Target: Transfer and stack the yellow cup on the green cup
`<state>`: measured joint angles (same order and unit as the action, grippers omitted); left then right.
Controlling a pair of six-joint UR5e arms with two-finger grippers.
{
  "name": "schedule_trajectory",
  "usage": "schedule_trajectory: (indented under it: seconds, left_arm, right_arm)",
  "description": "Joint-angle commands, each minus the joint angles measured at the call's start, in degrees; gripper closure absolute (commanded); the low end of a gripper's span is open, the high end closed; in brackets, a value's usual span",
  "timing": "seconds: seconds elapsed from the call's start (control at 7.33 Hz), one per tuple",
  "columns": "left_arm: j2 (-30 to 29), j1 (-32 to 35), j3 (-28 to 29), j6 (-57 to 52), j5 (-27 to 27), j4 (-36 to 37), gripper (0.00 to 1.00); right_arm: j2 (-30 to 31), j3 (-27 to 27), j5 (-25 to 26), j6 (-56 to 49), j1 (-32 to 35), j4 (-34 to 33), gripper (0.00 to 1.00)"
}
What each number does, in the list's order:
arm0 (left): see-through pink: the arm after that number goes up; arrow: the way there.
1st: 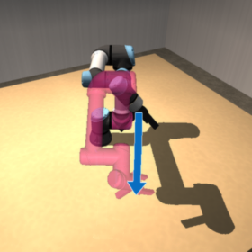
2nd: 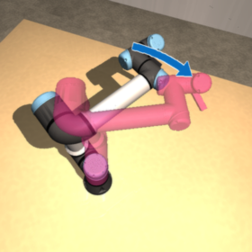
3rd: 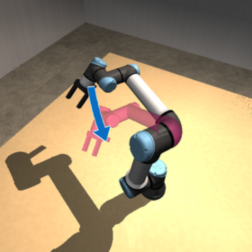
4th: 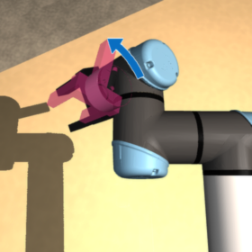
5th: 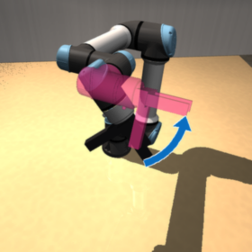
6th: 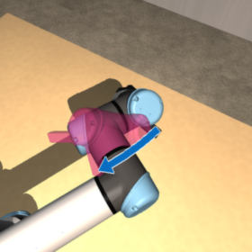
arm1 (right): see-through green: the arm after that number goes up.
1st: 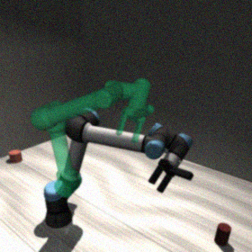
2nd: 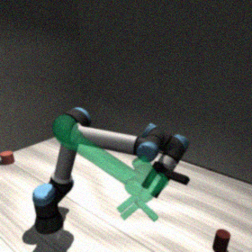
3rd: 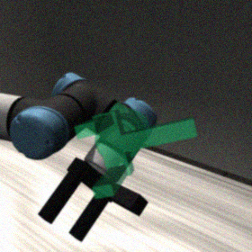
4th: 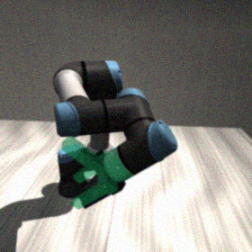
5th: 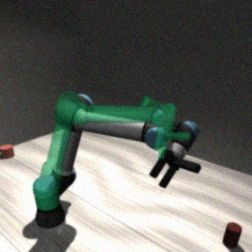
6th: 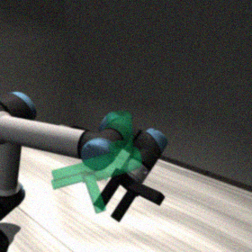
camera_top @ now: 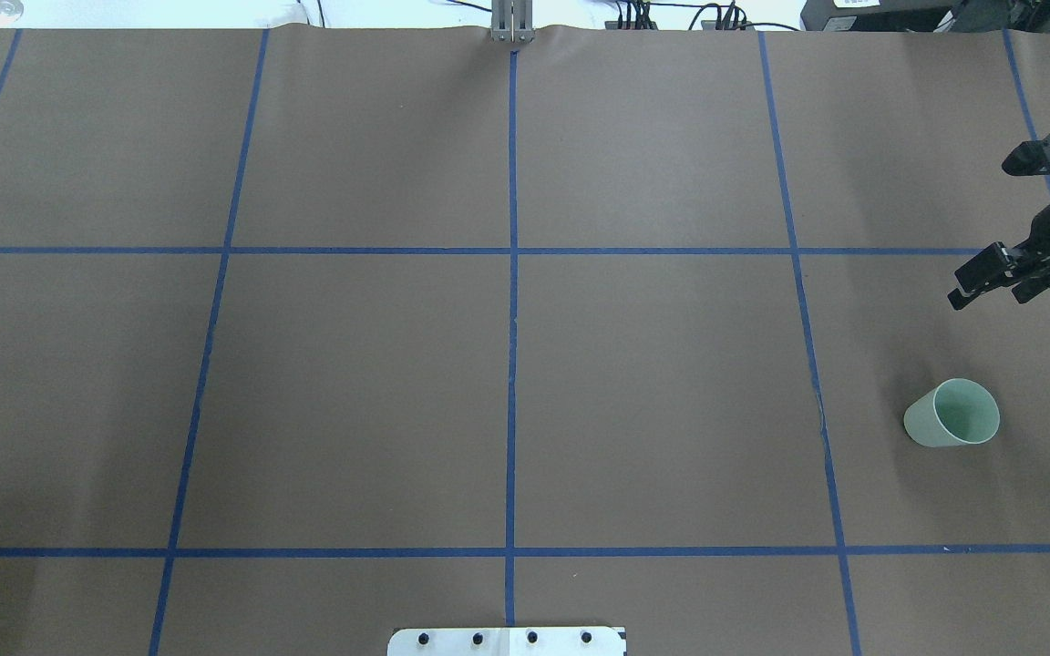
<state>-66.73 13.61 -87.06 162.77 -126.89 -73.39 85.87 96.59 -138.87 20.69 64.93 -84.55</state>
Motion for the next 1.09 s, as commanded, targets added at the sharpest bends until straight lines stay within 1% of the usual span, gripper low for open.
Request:
schedule_trajectory:
  seconds: [0.0,0.55,0.68,0.95]
  left_arm:
    - [0.11,-1.12,3.46,1.92,-1.60,-5.07,0.01]
    - [0.37,-4.63,3.48,5.10,-4.77,-6.32,0.02]
    - [0.46,-5.34,3.48,6.15,-5.12,-7.29,0.09]
    - [1.51,-6.48,3.48,6.77,-5.12,-8.00,0.30]
  right_arm:
    - [0.18,0.09,-0.09,0.06,-0.24,0.00,0.00]
    - [0.53,0.70,-0.18,0.06,-0.24,0.00,0.00]
    - [0.53,0.70,-0.18,0.06,-0.33,0.00,0.00]
    - [0.53,0.70,-0.18,0.06,-0.41,0.00,0.00]
